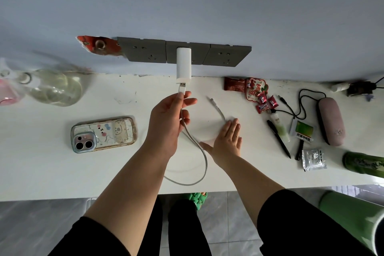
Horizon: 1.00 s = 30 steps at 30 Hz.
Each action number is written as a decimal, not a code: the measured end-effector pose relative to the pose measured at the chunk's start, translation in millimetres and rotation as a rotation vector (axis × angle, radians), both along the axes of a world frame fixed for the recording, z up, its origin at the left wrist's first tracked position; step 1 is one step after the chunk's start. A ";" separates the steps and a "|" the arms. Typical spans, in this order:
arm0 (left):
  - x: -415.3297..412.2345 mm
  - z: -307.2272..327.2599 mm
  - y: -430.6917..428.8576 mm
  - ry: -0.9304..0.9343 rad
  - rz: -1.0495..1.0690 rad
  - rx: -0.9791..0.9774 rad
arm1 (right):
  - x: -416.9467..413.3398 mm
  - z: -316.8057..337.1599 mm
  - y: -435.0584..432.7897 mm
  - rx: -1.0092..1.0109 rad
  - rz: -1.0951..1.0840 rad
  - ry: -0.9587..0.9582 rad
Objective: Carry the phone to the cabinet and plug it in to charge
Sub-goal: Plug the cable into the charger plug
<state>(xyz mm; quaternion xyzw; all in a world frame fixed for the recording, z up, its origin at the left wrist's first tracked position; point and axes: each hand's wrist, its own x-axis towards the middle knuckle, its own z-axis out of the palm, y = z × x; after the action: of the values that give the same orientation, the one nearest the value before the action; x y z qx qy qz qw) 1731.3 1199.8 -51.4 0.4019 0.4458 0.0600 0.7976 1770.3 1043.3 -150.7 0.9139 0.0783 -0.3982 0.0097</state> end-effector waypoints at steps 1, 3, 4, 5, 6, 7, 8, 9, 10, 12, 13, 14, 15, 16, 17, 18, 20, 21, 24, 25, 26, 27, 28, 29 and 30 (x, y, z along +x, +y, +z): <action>1.4 0.6 0.4 0.012 -0.007 0.004 | -0.1 0.1 -0.2 0.000 0.001 -0.001; 3.8 1.7 1.5 0.020 -0.016 0.005 | -0.3 0.3 -0.4 0.004 -0.001 0.000; 4.9 2.3 2.3 0.013 -0.014 -0.002 | -0.4 0.3 -0.5 0.007 -0.004 0.001; 5.7 2.8 3.2 0.005 -0.007 -0.010 | -0.6 0.5 -0.6 0.009 -0.004 0.000; 6.6 3.1 4.0 -0.001 0.001 -0.019 | -0.8 0.5 -0.7 0.009 -0.001 -0.004; 7.4 3.4 4.8 -0.007 0.012 -0.033 | -0.8 0.6 -0.8 0.010 0.004 -0.008; 8.0 3.4 5.2 -0.010 0.022 -0.048 | -0.9 0.8 -0.9 0.012 0.007 -0.010; 8.3 3.3 5.4 -0.013 0.027 -0.057 | -0.9 1.0 -0.9 0.014 0.008 -0.011; 8.5 3.2 5.5 -0.016 0.027 -0.057 | -0.8 1.2 -0.9 0.016 0.005 -0.010; 8.3 3.5 6.0 -0.021 0.020 -0.040 | -0.7 1.6 -0.9 0.020 -0.003 -0.006; 8.2 3.7 6.6 -0.022 0.019 -0.026 | -0.6 1.8 -0.9 0.021 -0.003 -0.005; 8.4 3.6 7.2 -0.020 0.020 -0.015 | -0.6 1.8 -0.9 0.022 0.001 -0.007; 8.7 3.7 7.8 -0.018 0.021 -0.008 | -0.7 1.9 -0.9 0.021 0.005 -0.009; 9.3 3.8 8.0 -0.019 0.020 -0.008 | -0.9 1.8 -0.8 0.021 0.007 -0.012; 10.1 3.9 8.2 -0.023 0.019 -0.012 | -0.9 1.6 -0.6 0.021 0.007 -0.014; 11.0 3.7 8.0 -0.027 0.018 -0.018 | -0.8 1.4 -0.7 0.021 0.007 -0.016; 11.8 3.3 8.4 -0.035 0.014 -0.021 | -0.7 1.1 -0.9 0.017 0.010 -0.015; 12.1 3.0 9.4 -0.037 0.010 -0.017 | -0.5 0.7 -1.0 0.015 0.015 -0.016; 12.7 1.2 12.5 -0.034 0.000 -0.003 | -0.3 0.1 -1.5 0.014 0.016 -0.009; 13.2 0.6 13.1 -0.032 -0.002 -0.002 | -0.3 -0.5 -2.0 0.015 0.013 -0.006; 13.8 0.1 13.3 -0.030 -0.004 -0.002 | -0.2 -1.2 -2.2 0.018 0.010 -0.005; 14.2 -0.3 13.5 -0.030 -0.007 -0.001 | 0.0 -1.9 -2.4 0.020 0.008 -0.004; 14.3 -0.6 13.4 -0.031 -0.009 0.000 | -0.1 -2.5 -2.5 0.021 0.007 -0.003; 14.1 -0.6 13.1 -0.034 -0.010 -0.002 | -0.1 -3.2 -2.7 0.023 0.006 -0.003; 13.8 -0.3 12.6 -0.038 -0.010 -0.006 | -0.4 -3.3 -3.2 0.026 0.005 -0.007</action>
<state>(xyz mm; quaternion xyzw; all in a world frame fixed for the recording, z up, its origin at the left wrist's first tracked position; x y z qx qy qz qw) 1745.1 1212.3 -51.7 0.4008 0.4285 0.0624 0.8074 1769.9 1040.1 -154.0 0.9151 0.0856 -0.3940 -0.0010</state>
